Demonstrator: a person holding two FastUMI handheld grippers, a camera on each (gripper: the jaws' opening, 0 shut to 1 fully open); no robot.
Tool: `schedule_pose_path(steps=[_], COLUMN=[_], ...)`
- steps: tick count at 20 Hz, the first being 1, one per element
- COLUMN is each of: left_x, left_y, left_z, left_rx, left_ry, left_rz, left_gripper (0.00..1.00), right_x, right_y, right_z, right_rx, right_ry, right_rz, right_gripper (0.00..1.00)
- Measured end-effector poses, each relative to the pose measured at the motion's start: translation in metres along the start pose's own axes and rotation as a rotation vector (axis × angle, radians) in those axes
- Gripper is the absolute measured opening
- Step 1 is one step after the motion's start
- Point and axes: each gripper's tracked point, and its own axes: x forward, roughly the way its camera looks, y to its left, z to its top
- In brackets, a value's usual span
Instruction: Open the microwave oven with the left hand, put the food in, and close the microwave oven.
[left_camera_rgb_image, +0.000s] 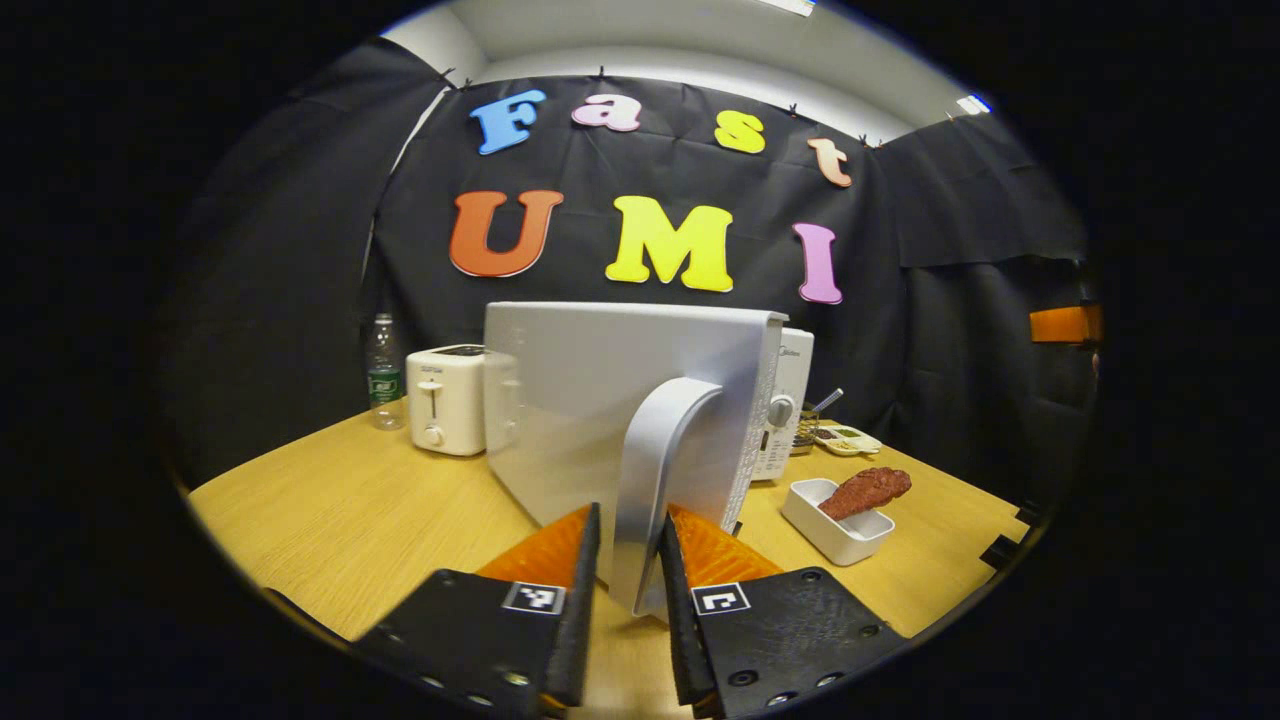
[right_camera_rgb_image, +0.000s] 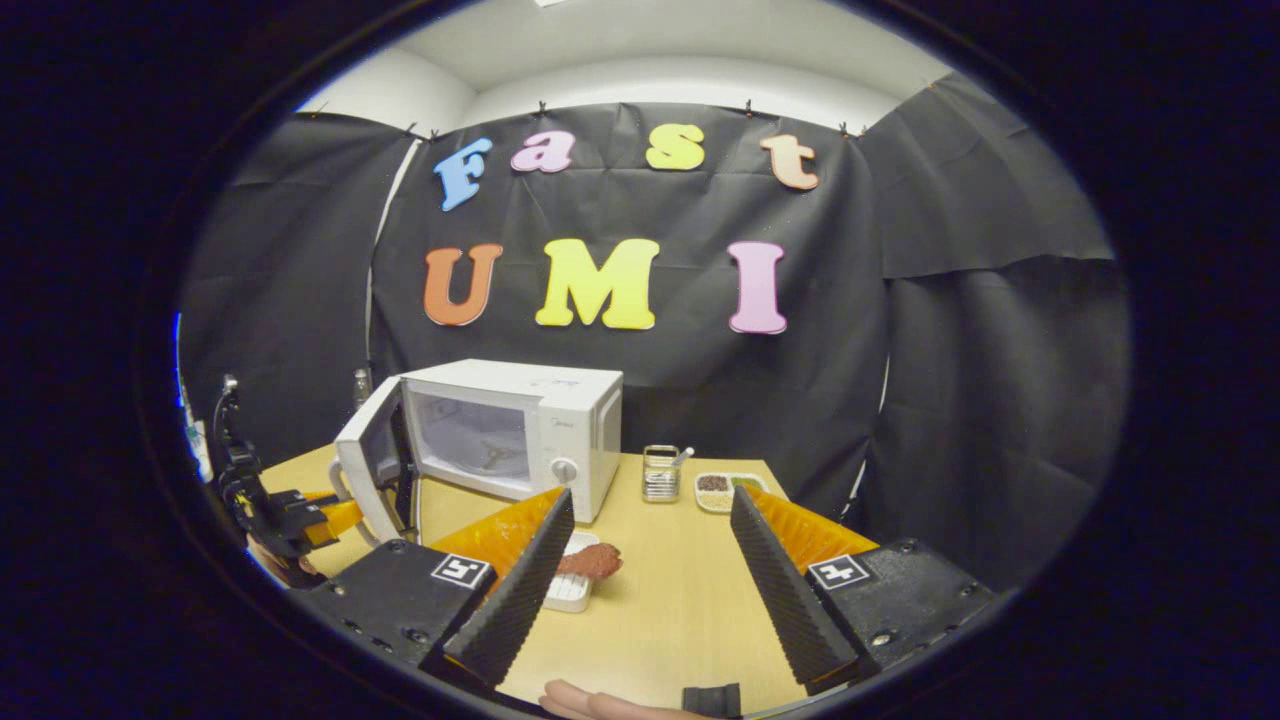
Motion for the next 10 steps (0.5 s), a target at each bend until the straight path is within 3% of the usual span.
schedule_pose_path(steps=[1, 2, 3, 4, 6, 8, 9, 10], left_x=[-0.009, -0.029, -0.043, -0.056, -0.076, -0.086, -0.088, -0.091], left_y=[0.018, 0.038, 0.053, 0.067, 0.084, 0.095, 0.100, 0.105], left_z=[-0.002, 0.004, 0.003, 0.007, 0.013, 0.015, 0.015, 0.017], left_rx=[-0.003, -0.004, -0.009, -0.018, -0.048, -0.066, -0.065, -0.066], left_ry=[0.002, -0.007, -0.010, -0.017, -0.036, -0.030, -0.022, -0.023], left_rz=[0.056, 0.096, 0.138, 0.173, 0.185, 0.192, 0.209, 0.214], left_gripper=[0.47, 0.71, 0.97, 0.96, 0.94, 0.94, 0.94, 0.94], right_x=[0.001, 0.000, -0.001, -0.002, -0.002, 0.000, 0.000, 0.002], right_y=[0.002, 0.005, 0.007, 0.008, 0.011, 0.011, 0.011, 0.011], right_z=[-0.004, -0.007, -0.010, -0.012, -0.017, -0.018, -0.019, -0.019], right_rx=[-0.003, -0.004, -0.001, 0.002, 0.006, 0.011, 0.014, 0.016], right_ry=[0.005, 0.009, 0.011, 0.015, 0.023, 0.030, 0.034, 0.038], right_rz=[0.007, 0.012, 0.017, 0.019, 0.023, 0.016, 0.013, 0.012], right_gripper=[1.00, 0.94, 1.00, 0.94, 1.00, 0.94, 1.00, 0.94])
